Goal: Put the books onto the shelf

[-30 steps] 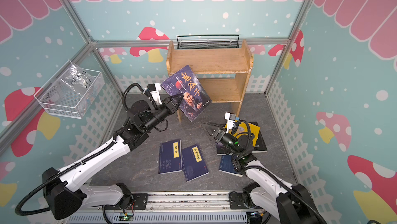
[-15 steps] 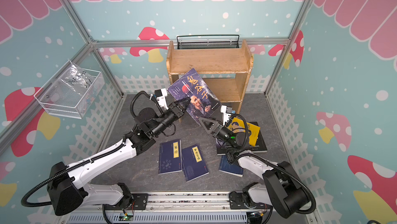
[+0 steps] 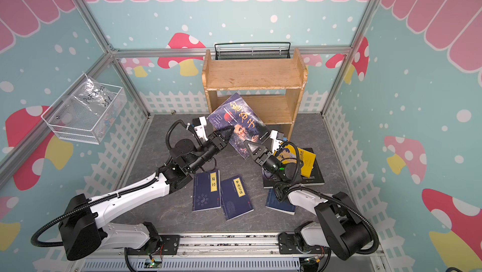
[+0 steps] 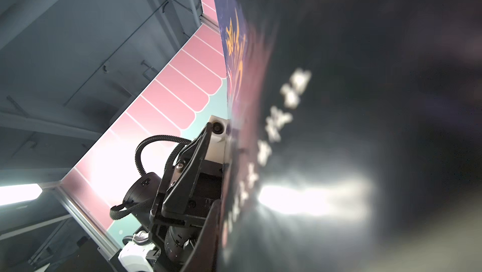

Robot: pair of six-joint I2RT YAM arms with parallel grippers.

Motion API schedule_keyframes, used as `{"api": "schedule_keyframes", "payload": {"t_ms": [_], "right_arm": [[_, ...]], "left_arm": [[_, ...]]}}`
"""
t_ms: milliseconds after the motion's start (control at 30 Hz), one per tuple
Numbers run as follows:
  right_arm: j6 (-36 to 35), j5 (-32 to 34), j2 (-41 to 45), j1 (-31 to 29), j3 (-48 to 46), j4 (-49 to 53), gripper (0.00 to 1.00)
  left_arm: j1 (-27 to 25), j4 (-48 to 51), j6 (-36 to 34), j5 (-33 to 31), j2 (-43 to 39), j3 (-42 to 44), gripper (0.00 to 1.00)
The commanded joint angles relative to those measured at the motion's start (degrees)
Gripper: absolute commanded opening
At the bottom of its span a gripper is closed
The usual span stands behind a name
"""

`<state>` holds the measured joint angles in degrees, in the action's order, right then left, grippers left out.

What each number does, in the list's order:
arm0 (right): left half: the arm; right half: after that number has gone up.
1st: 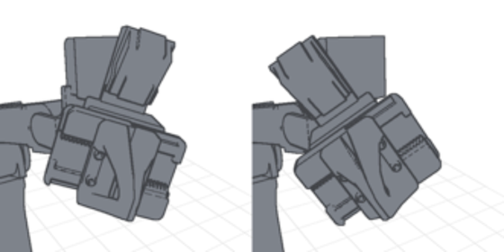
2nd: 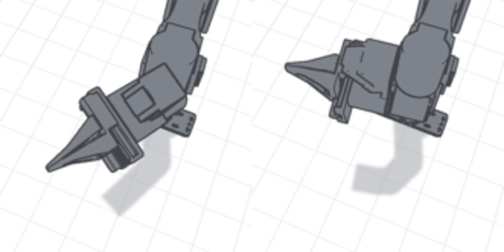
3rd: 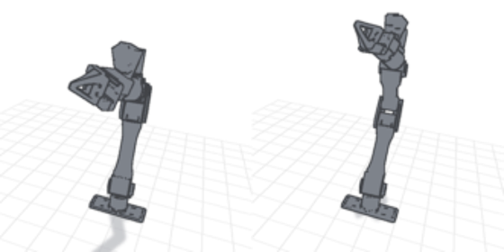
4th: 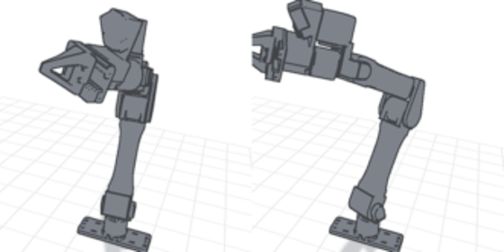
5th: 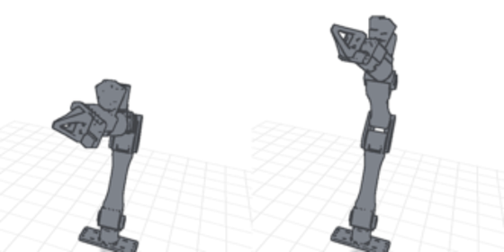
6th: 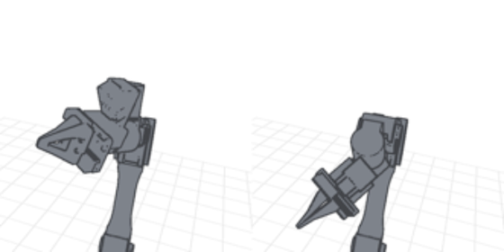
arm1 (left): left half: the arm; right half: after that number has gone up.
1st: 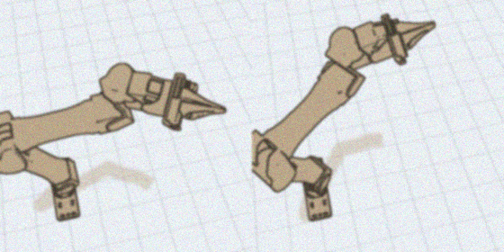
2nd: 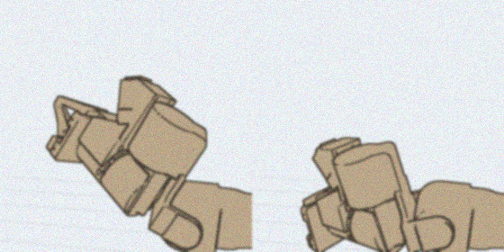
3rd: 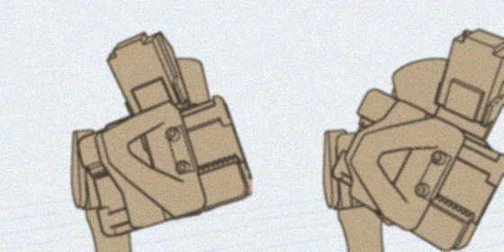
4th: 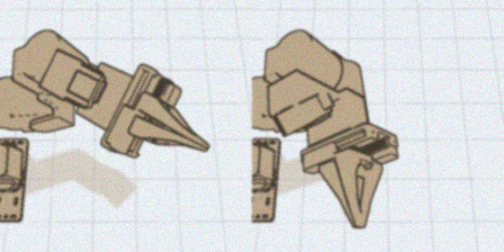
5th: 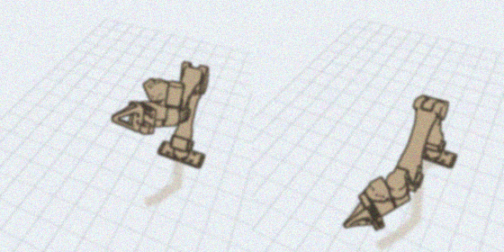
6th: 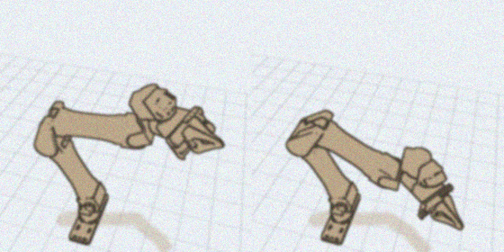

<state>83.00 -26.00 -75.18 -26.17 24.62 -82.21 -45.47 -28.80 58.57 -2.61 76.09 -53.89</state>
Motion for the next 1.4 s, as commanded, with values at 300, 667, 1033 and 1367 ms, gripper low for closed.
{"api": "schedule_keyframes", "payload": {"t_ms": [300,667,1033,1367], "right_arm": [[-3.69,-22.22,12.75,13.43,3.97,21.28,0.05],[-8.28,-35.52,15.55,17.19,11.5,36.41,0.05],[-8.47,-37.39,11.2,17.31,13.19,36.93,0.05],[-11.37,-27.99,5.43,17.53,15.76,36.42,0.23]], "left_arm": [[12.56,18.56,-9.91,14.04,-7.51,-0.43,0.86],[19.24,18.45,-13.27,37.68,-4.13,-1.34,0.91],[19.02,4.64,-5.49,43.67,-1.45,1.63,0.37],[18.59,2.22,-2.25,35.12,3.3,-0.34,0.0]]}}
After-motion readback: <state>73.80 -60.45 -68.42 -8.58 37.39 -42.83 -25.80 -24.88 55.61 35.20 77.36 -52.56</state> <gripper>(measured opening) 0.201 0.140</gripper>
